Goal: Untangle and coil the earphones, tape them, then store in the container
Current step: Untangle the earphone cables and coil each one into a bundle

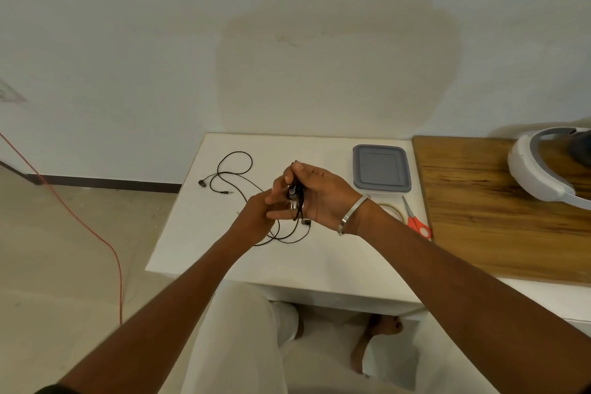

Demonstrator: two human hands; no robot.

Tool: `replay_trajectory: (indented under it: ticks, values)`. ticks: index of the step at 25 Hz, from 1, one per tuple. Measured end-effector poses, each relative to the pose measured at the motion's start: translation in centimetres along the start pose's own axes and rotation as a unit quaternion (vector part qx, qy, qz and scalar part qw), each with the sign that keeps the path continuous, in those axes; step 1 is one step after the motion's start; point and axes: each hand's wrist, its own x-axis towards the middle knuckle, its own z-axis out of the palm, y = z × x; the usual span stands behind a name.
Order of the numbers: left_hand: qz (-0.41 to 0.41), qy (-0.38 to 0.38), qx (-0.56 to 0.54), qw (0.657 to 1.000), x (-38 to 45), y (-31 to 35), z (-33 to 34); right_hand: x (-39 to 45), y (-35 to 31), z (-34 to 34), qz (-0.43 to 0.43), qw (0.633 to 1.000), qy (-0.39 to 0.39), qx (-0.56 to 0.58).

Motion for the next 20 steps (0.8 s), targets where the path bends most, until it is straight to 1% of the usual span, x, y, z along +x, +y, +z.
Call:
replay_trajectory:
  ticks: [2,3,5,8,10,11,13,14,15,17,19,20]
  values:
    - [0.003,-0.014,0.007,1.0,-0.1,-0.1,0.8,0.4,-0.3,0.2,-0.036,0.998,0.019,0.048]
    - [0.007,-0.029,0.039,0.999,-0.3,0.0,1.1,0.7,-0.5,0.2,-0.051,0.997,0.036,0.053]
    - [0.011,-0.046,0.109,0.993,-0.9,0.5,1.7,1.0,-0.6,0.0,-0.074,0.994,0.068,0.039]
    - [0.045,-0.054,0.142,0.987,-1.3,1.4,2.1,1.2,-0.5,-0.3,-0.1,0.988,0.118,0.01]
    - [0.053,-0.07,0.133,0.987,-1.3,1.4,2.2,1.2,-0.4,-0.4,-0.119,0.979,0.162,-0.034]
    - [0.053,-0.075,0.133,0.987,-1.4,1.2,2.2,1.2,-0.5,-0.4,-0.129,0.972,0.183,-0.075]
    - [0.045,-0.075,0.138,0.987,-1.6,1.2,2.1,1.1,-0.7,-0.7,-0.144,0.948,0.206,-0.193]
    - [0.04,-0.07,0.138,0.987,-1.7,1.1,2.0,1.1,-0.7,-0.8,-0.152,0.929,0.206,-0.269]
    - [0.036,-0.063,0.14,0.988,-1.7,1.1,1.8,1.0,-0.7,-1.1,-0.16,0.9,0.199,-0.353]
    - [0.037,-0.05,0.144,0.988,-1.6,1.1,1.2,1.0,-0.4,-1.9,-0.16,0.829,0.169,-0.509]
    - [0.037,-0.036,0.149,0.988,-1.5,1.3,0.6,1.2,0.1,-2.7,-0.127,0.754,0.138,-0.629]
    - [0.036,-0.03,0.153,0.987,-1.6,1.4,0.3,1.2,0.3,-3.0,-0.091,0.719,0.127,-0.677]
